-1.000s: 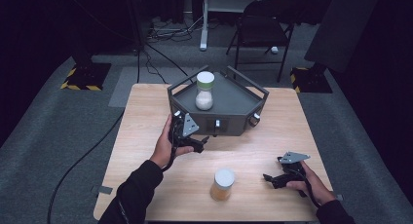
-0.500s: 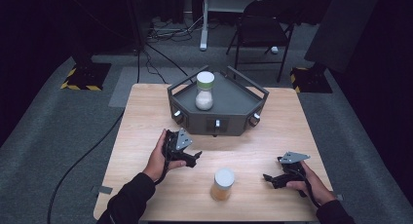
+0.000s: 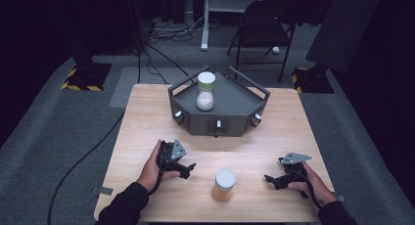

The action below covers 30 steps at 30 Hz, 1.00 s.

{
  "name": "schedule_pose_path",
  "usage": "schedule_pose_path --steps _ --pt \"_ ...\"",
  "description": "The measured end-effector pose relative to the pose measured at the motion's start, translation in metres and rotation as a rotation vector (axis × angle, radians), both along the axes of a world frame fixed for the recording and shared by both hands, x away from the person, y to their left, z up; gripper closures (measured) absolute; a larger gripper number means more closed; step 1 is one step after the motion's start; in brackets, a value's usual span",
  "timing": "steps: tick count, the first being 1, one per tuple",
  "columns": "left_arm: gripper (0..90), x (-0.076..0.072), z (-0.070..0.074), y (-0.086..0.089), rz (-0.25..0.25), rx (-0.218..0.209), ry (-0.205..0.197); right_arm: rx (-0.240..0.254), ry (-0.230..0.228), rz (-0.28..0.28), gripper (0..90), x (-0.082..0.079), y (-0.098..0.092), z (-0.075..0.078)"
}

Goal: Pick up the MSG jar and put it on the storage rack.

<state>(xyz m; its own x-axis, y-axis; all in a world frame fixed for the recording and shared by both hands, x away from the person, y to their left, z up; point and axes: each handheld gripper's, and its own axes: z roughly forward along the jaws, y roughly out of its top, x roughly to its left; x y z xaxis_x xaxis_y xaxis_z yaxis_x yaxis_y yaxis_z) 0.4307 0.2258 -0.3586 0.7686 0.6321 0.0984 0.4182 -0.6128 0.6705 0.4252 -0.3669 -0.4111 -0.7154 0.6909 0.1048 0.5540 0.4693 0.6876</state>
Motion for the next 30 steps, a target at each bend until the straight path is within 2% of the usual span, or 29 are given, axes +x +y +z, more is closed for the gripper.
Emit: schedule_pose_path --steps 6,14,16,23,30 --pt "1.0 -0.005 -0.002 0.014 -0.006 -0.018 0.044 0.000 0.000 0.000 0.0 0.000 0.000 0.000" --pt "1.0 -0.008 -0.003 0.022 -0.020 0.015 0.081 0.000 -0.001 0.000 0.0 0.000 0.000 0.000" --pt "1.0 -0.007 -0.002 0.022 -0.026 0.035 0.096 0.000 0.000 0.000 0.0 0.000 0.000 0.000" --pt "1.0 -0.007 -0.003 0.023 -0.028 0.064 0.124 0.000 0.000 0.000 0.0 0.000 0.000 0.000" --pt "0.9 -0.010 -0.004 0.030 -0.020 0.046 0.141 0.000 0.000 0.000 0.0 0.000 0.000 0.000"
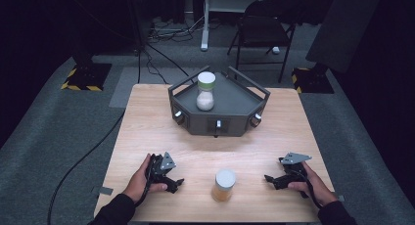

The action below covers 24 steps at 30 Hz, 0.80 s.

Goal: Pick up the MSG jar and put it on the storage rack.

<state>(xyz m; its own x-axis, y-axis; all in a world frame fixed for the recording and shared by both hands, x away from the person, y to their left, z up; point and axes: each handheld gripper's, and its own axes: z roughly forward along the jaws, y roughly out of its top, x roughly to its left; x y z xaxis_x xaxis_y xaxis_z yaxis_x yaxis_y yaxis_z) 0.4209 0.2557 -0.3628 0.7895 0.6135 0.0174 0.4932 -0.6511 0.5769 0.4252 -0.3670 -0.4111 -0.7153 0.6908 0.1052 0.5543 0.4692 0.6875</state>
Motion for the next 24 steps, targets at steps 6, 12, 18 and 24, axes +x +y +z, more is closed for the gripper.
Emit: schedule_pose_path --steps 6,12,18,24 --pt "0.5 0.001 0.001 0.006 -0.006 -0.005 0.021 0.000 0.000 0.000 0.0 0.000 0.000 0.000" --pt "0.3 0.003 -0.003 0.016 0.002 -0.044 0.048 0.000 0.000 0.000 0.0 0.000 0.000 0.000" --pt "0.3 0.000 -0.006 0.020 0.004 -0.060 0.036 0.000 0.000 0.000 0.0 0.000 0.000 0.000" --pt "0.3 -0.001 -0.006 0.021 0.007 -0.062 0.034 0.000 0.000 0.000 0.0 0.000 0.000 0.000"
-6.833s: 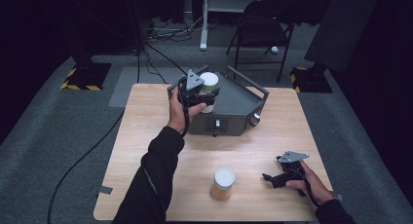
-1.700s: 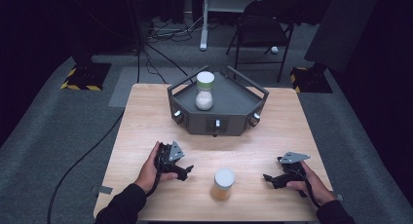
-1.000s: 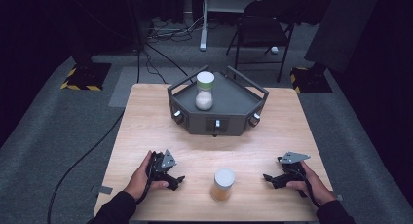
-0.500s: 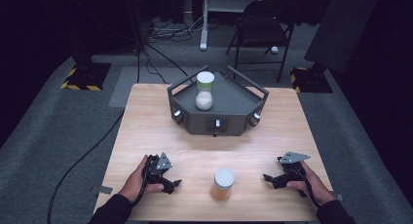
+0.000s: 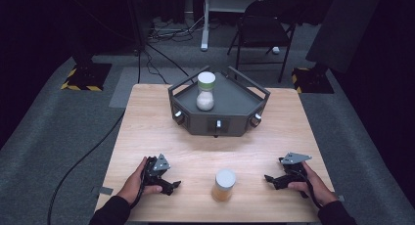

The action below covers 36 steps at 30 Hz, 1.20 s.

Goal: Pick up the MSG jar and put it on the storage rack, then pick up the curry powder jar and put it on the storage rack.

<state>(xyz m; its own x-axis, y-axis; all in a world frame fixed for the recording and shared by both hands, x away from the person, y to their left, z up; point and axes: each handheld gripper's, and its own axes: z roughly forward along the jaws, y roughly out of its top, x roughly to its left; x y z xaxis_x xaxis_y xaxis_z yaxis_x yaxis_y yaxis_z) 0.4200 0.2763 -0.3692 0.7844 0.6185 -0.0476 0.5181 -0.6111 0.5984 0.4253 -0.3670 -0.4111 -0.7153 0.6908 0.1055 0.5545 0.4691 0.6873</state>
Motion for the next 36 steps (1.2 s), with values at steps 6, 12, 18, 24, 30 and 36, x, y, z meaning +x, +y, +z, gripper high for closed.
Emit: schedule_pose_path --steps 6,12,18,24,30,36 --pt "0.3 0.0000 0.0000 0.0001 0.000 0.000 0.000 0.000 0.000 0.000 0.0 0.0000 0.0000 0.0000" --pt "0.3 0.0004 -0.0001 0.0003 -0.002 -0.001 0.000 0.000 0.000 0.000 0.0 -0.0002 0.0000 0.0000" --pt "0.3 0.0001 -0.0002 0.0002 -0.002 0.000 -0.001 0.000 0.000 -0.001 0.0 -0.0002 -0.0001 -0.0001" --pt "0.3 0.0001 -0.0001 0.0002 -0.002 0.000 0.000 0.000 -0.001 0.000 0.0 -0.0001 -0.0001 -0.0001" --pt "0.3 0.0001 -0.0001 0.0002 -0.002 0.000 0.000 -0.002 -0.006 0.001 0.3 -0.0013 0.0001 -0.0001" --pt "0.3 0.0002 -0.0001 0.0002 -0.002 0.000 0.000 -0.012 -0.025 0.004 1.0 -0.0044 0.0021 0.0007"
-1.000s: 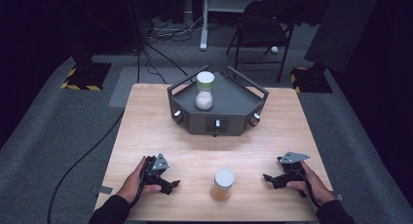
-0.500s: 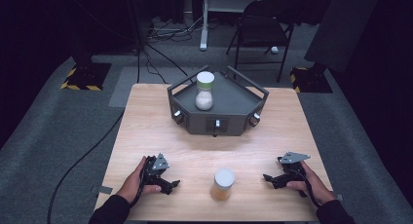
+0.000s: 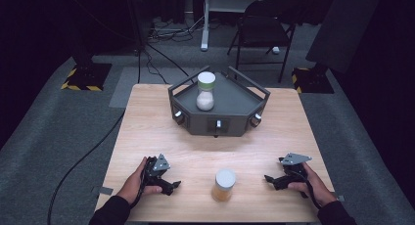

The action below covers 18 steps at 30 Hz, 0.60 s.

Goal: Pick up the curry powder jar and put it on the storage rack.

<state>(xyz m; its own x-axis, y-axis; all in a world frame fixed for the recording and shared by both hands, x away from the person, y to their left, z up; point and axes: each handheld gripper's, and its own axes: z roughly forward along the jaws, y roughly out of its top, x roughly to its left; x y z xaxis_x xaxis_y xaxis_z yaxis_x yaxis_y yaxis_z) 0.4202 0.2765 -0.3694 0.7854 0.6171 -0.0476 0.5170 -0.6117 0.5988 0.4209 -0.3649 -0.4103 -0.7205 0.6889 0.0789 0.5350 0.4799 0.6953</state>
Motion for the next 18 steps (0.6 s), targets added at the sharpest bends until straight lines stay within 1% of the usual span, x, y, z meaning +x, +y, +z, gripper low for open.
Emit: schedule_pose_path --steps 3,6,10,13,18 --pt "0.3 0.000 0.000 0.000 0.000 0.000 0.000 0.004 -0.014 -0.002 1.1 -0.002 0.001 0.001" --pt "0.3 0.000 0.000 0.000 0.000 0.000 0.000 0.043 -0.033 -0.003 1.1 -0.006 -0.002 0.003" --pt "0.3 0.000 0.000 0.000 0.000 0.000 0.000 0.062 -0.066 0.008 1.1 -0.012 -0.001 0.009" --pt "0.3 0.000 0.000 0.000 0.000 0.000 0.000 0.091 -0.095 0.014 1.1 -0.017 -0.002 0.012" --pt "0.3 0.000 0.000 0.000 0.000 0.000 0.000 0.133 -0.120 0.030 1.1 -0.022 -0.001 0.015"
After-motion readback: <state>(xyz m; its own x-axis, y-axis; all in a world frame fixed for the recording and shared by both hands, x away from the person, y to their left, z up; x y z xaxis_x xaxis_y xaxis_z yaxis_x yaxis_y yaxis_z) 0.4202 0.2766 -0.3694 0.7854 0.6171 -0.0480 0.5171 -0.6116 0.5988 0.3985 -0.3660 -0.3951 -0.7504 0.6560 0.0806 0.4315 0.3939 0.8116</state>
